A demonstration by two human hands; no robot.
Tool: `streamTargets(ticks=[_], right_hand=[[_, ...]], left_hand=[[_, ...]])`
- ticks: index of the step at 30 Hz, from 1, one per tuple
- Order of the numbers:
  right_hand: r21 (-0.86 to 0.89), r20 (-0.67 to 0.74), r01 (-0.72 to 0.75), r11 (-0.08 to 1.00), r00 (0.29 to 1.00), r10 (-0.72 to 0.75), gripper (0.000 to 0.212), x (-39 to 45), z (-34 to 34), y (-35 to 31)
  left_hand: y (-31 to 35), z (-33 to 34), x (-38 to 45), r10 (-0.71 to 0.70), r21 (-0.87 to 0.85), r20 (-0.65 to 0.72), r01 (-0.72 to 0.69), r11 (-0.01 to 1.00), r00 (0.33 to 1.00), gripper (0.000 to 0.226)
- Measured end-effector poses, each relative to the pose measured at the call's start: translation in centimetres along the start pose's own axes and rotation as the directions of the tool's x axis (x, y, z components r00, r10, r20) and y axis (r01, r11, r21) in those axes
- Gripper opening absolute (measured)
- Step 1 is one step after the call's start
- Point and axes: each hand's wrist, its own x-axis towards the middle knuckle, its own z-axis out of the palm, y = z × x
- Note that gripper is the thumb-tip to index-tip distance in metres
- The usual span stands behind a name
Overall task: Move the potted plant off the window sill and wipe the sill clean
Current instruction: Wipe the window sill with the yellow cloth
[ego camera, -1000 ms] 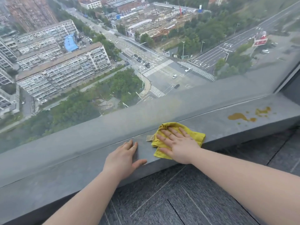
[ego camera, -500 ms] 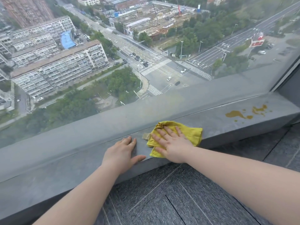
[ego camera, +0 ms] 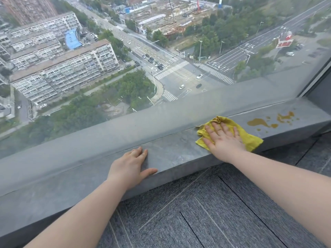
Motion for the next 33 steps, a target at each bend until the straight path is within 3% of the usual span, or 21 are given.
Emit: streamTargets(ticks=[7, 10, 12, 15, 18, 22, 30, 31, 33], right_hand=[[-0.038, 0.031, 0.312, 0.949, 0.95, -0.311, 0.063, -3.2, 0.5, -4.2], [-0.033, 0.021, 0.345, 0.938, 0.939, -0.344, 0.086, -4.6, 0.5, -2.3], [-0.026, -0.001, 0.299, 0.954, 0.954, -0.3, 0.088, -5.2, 0.4, -0.2], [-0.007, -0.017, 0.165, 0.986, 0.986, -0.165, 0.07, -5.5, 0.2, 3.7], [0.008, 0.004, 0.075, 0.997, 0.997, -0.075, 0.068, -6.0, 0.1, 7.3], [0.048, -0.002, 0.011, 0.999, 1.0, -0.011, 0.068, -7.3, 0.3, 10.5], [0.119, -0.033, -0.134, 0.984, 0.99, 0.139, 0.067, -10.0, 0.8, 15.9], [0.129, -0.043, -0.151, 0.98, 0.987, 0.158, 0.067, -10.3, 0.9, 16.4], [0.128, -0.055, -0.171, 0.977, 0.982, 0.179, 0.066, -11.3, 1.9, 11.1]], left_hand=[[1.2, -0.6, -1.4, -0.006, 0.008, 0.025, 0.006, 1.0, 1.0, 0.105], [2.1, -1.3, -1.9, 0.035, 0.081, 0.068, -0.041, 0.996, 0.997, 0.09], [2.9, -2.4, -2.1, 0.072, 0.168, 0.075, -0.084, 0.982, 0.995, 0.078], [4.9, -3.9, -1.9, 0.075, 0.219, 0.077, -0.09, 0.972, 0.994, 0.066], [8.3, -4.4, -1.1, 0.116, 0.114, -0.003, -0.115, 0.987, 0.993, 0.06], [15.5, -5.0, -0.2, 0.261, 0.016, -0.106, -0.261, 0.965, 0.959, 0.056], [26.9, -5.0, 1.1, 0.452, -0.015, -0.081, -0.455, 0.89, 0.888, 0.081], [27.3, -4.9, 1.0, 0.46, -0.004, -0.081, -0.462, 0.887, 0.884, 0.085], [21.6, -3.6, -1.0, 0.494, 0.028, -0.088, -0.493, 0.869, 0.865, 0.09]])
